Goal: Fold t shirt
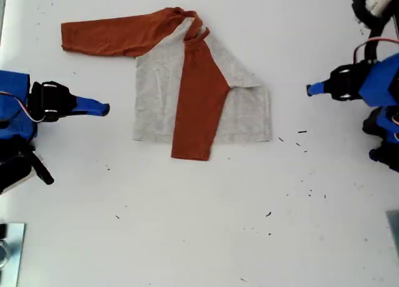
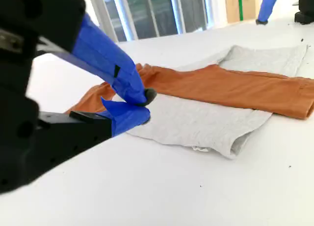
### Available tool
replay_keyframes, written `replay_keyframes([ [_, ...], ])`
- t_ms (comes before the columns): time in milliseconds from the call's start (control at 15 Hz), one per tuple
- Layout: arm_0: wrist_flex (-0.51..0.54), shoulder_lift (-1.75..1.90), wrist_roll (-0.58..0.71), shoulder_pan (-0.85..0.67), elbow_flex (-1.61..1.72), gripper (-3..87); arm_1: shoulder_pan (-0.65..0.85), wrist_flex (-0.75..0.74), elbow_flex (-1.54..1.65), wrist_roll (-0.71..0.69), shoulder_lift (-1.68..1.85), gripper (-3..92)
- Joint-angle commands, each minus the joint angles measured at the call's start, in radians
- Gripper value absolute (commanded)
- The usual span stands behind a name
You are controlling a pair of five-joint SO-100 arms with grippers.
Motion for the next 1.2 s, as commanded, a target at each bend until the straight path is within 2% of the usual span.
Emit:
replay_keyframes([
  [0, -0.066, 0.003, -0.084, -0.018, -0.005, -0.4, -0.031, 0.000, 0.184, 0.060, 0.189, 3.5],
  [133, -0.044, -0.104, -0.187, -0.055, -0.133, -0.4, -0.023, 0.023, 0.202, 0.061, 0.190, 3.5],
  [200, -0.011, -0.304, -0.184, -0.121, -0.291, -0.4, -0.023, 0.021, 0.206, 0.063, 0.190, 3.5],
  [267, 0.067, -0.606, -0.112, -0.209, -0.523, -0.4, -0.026, 0.020, 0.207, 0.063, 0.190, 3.5],
  [400, 0.256, -1.132, 0.120, -0.433, -0.988, -0.4, -0.026, 0.020, 0.210, 0.063, 0.190, 3.5],
  [467, 0.314, -1.322, 0.227, -0.535, -1.158, -0.3, -0.031, 0.020, 0.210, 0.063, 0.190, 3.5],
  [533, 0.365, -1.479, 0.304, -0.627, -1.278, 3.8, -0.037, 0.020, 0.210, 0.067, 0.190, 3.5],
  [600, 0.373, -1.568, 0.364, -0.715, -1.321, 11.1, -0.044, 0.023, 0.210, 0.071, 0.190, 3.5],
  [667, 0.382, -1.631, 0.413, -0.779, -1.331, 28.3, -0.052, 0.026, 0.210, 0.075, 0.190, 3.5],
  [933, 0.351, -1.609, 0.497, -0.954, -1.252, 29.7, -0.054, 0.023, 0.210, 0.069, 0.190, 3.5],
  [1133, 0.253, -1.614, 0.492, -1.051, -1.155, 27.6, -0.061, 0.023, 0.210, 0.067, 0.190, 3.5],
])
